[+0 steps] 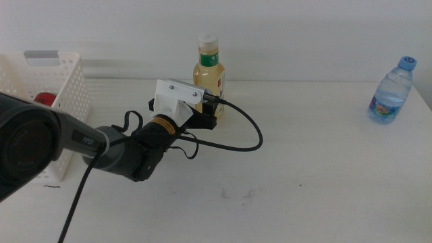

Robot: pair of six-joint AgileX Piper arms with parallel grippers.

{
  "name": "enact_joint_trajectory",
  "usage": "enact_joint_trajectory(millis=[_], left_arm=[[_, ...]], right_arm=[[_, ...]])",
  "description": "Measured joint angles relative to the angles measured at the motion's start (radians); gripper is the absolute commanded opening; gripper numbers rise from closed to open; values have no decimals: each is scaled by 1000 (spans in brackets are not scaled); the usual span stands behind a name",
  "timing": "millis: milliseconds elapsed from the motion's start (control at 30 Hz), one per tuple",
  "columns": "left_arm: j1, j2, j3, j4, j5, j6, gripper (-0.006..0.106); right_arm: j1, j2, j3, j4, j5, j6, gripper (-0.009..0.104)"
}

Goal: Use arms to grab the bottles and put them into the dustbin to the left of the table.

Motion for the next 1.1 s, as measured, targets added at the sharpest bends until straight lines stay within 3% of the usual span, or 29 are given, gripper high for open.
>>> enact_joint_trajectory(millis=[967,1100], left_arm=[[0,197,-306,59,64,-43,94],[0,223,-361,61,104,-43,86]], right_arm=[[0,0,0,0,0,0,88],[0,0,0,0,0,0,88]])
